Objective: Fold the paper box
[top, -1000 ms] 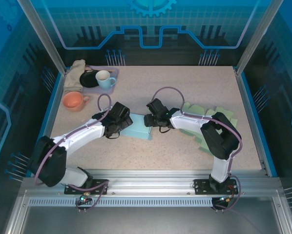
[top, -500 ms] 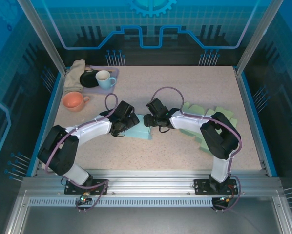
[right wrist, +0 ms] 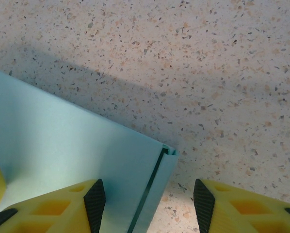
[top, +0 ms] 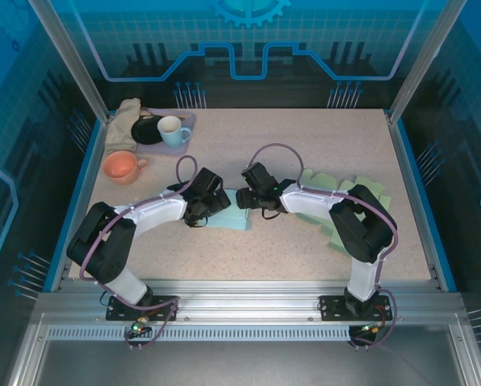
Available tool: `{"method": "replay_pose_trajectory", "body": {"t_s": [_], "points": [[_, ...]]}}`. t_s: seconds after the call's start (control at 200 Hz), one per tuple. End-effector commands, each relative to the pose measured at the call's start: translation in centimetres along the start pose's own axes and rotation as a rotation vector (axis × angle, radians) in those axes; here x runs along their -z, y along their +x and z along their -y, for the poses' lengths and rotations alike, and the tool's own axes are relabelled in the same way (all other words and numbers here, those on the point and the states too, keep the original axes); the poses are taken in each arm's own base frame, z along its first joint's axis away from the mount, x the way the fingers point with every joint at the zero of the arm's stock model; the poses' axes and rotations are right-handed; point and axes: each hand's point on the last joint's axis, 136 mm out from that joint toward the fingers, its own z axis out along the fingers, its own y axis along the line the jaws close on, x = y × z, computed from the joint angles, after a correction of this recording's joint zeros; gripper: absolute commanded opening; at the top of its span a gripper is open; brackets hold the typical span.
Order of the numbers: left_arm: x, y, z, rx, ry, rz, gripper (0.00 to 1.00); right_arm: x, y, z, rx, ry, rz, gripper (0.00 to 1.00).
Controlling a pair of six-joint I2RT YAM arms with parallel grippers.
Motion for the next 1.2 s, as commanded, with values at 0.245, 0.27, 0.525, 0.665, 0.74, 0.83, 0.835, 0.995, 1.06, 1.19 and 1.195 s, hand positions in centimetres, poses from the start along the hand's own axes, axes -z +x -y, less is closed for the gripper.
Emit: {"method": "replay_pose_trajectory", "body": {"t_s": [0.245,0.27,0.525,0.665,0.74,0.83,0.835,0.995,1.06,1.19,1.195], "points": [[-1.4,1.2,-1.0,0.013,-0.023,-0.026,0.95,-1.0,2.2,1.3,0.015,0.028,-0.072,0.54],[-1.5,1.2,-1.1,0.015,-0.024,-0.026,0.94,-1.0,2.2,1.3,0.013,0.028,-0.070,0.54],[-2.1,1.4,-2.0,0.018,-0.055,-0.026,0.94,0.2,1.8,0.8,0.000,0.000,-0.050,0.54],[-2.4,1.6,-2.4,0.017,-0.065,-0.029,0.94,2.3,1.7,-0.1,0.001,-0.009,-0.016,0.54],[-2.6,1.7,-2.5,0.019,-0.071,-0.032,0.94,3.5,2.0,-0.8,0.006,0.006,0.012,0.54],[-2.7,1.8,-2.5,0.020,-0.074,-0.036,0.94,4.3,3.3,-1.3,0.014,0.045,0.017,0.54],[-2.7,1.8,-2.6,0.020,-0.074,-0.036,0.94,4.3,3.4,-1.3,0.014,0.047,0.015,0.54],[-2.9,1.9,-2.8,0.021,-0.078,-0.036,0.94,4.3,5.9,-2.2,-0.001,0.027,-0.004,0.51],[-2.9,2.0,-2.9,0.023,-0.078,-0.036,0.93,4.2,6.4,-2.6,-0.033,-0.023,-0.002,0.49],[-2.9,2.1,-3.0,0.024,-0.079,-0.038,0.93,4.3,6.4,-2.5,-0.061,-0.042,0.022,0.46],[-2.9,2.1,-3.1,0.024,-0.080,-0.038,0.93,4.4,6.4,-2.6,-0.061,-0.043,0.022,0.46]]}}
